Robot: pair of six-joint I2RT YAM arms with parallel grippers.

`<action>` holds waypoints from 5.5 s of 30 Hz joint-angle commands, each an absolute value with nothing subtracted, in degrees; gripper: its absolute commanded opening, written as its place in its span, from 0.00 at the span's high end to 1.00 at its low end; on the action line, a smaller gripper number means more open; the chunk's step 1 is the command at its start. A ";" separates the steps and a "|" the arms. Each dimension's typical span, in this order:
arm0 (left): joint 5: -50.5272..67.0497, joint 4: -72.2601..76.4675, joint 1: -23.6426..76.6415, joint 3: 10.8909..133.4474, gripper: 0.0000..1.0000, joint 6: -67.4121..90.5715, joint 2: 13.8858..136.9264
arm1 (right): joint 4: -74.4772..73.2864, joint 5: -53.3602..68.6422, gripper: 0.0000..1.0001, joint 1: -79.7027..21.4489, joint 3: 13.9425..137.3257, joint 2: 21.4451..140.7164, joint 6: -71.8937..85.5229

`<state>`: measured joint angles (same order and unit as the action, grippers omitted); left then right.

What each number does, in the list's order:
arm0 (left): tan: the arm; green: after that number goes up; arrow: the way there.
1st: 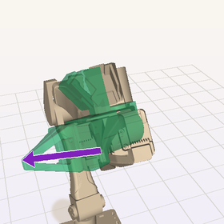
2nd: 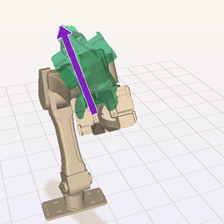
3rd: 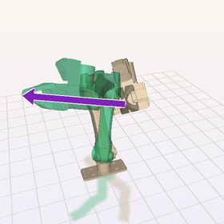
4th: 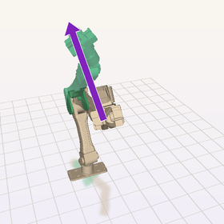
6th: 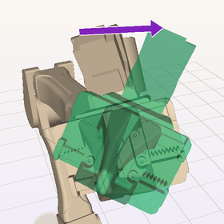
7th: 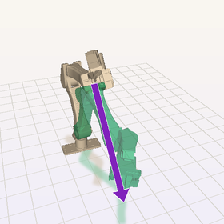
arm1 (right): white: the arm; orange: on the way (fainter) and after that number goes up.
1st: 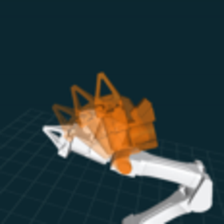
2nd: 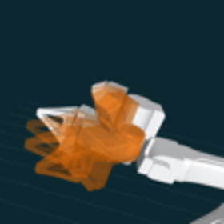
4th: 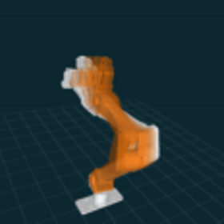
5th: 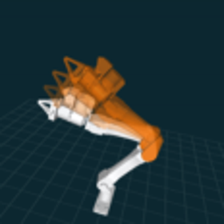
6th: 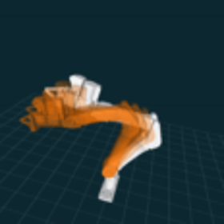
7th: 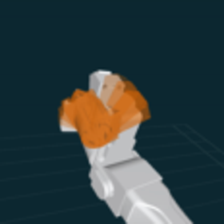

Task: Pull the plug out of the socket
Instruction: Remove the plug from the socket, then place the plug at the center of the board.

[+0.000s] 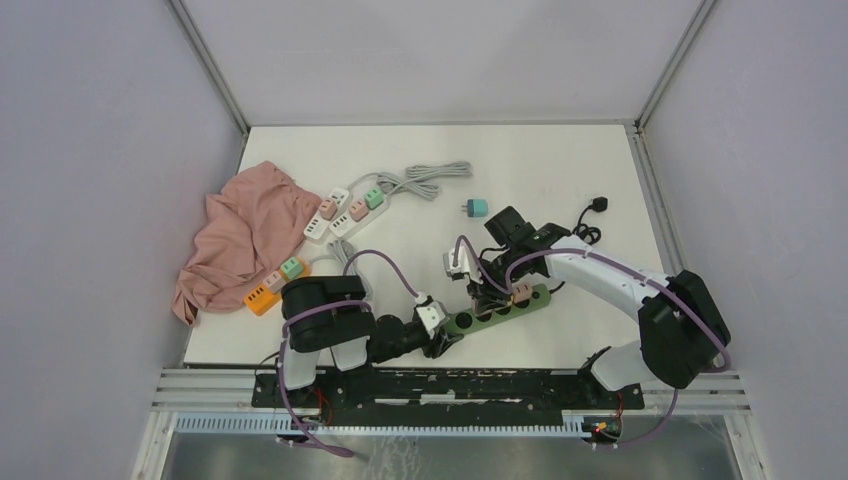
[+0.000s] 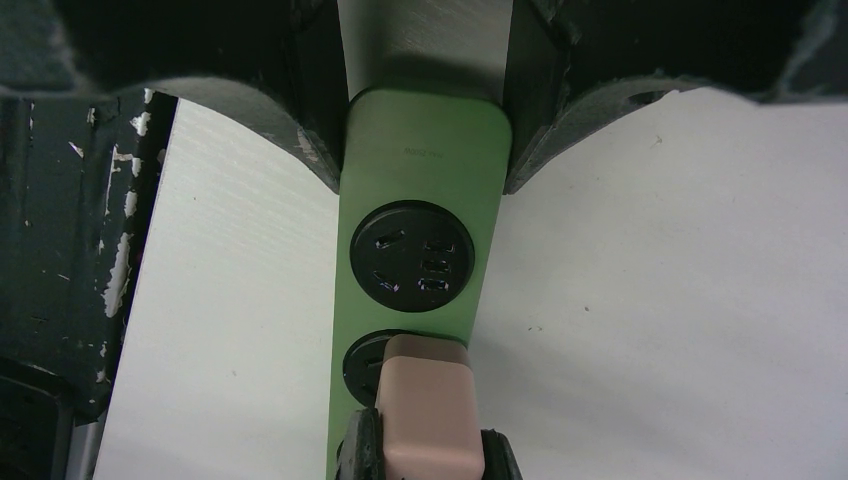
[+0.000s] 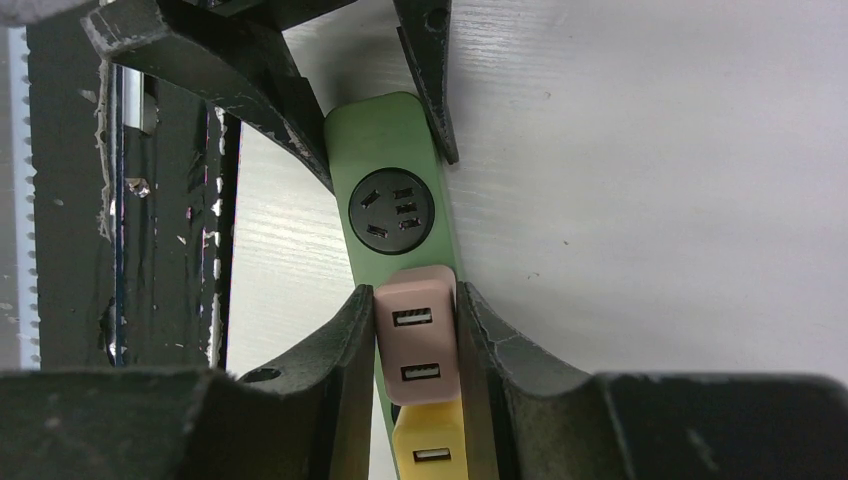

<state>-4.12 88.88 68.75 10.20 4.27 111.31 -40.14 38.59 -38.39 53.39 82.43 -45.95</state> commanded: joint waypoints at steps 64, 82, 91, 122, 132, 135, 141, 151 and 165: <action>-2.63 93.81 68.73 10.72 0.97 6.98 112.33 | -39.57 51.57 1.00 -38.30 56.52 81.44 -47.89; -1.46 91.47 68.72 11.61 0.97 7.23 111.80 | -39.12 49.99 1.00 -42.71 57.37 82.32 -46.08; -1.15 89.49 68.69 11.87 0.97 6.86 111.22 | -48.55 44.84 1.00 -33.30 54.34 78.27 -62.98; -0.78 88.69 68.74 12.71 0.97 8.58 111.51 | -47.13 52.51 1.00 -42.72 57.96 82.46 -56.09; -0.56 88.09 68.73 12.97 0.97 8.44 111.74 | -56.54 53.97 1.00 -33.58 58.51 78.56 -65.82; -0.36 88.04 68.73 13.27 0.97 8.48 111.71 | -58.97 57.64 1.00 -34.02 58.77 79.01 -68.32; -0.61 87.92 68.72 12.75 0.97 8.69 111.34 | -60.42 59.37 1.00 -33.46 62.16 80.96 -66.03; -2.69 87.53 68.66 12.87 0.66 9.36 111.10 | -29.70 64.02 1.00 -21.05 57.43 80.54 -27.14; -7.91 82.01 68.65 9.81 0.10 9.44 101.43 | -1.86 35.63 0.97 -16.26 61.79 94.93 8.73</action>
<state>-4.23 84.14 69.08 11.07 8.40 106.67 -14.20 46.17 -16.73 57.12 90.54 -4.95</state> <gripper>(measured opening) 0.895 0.348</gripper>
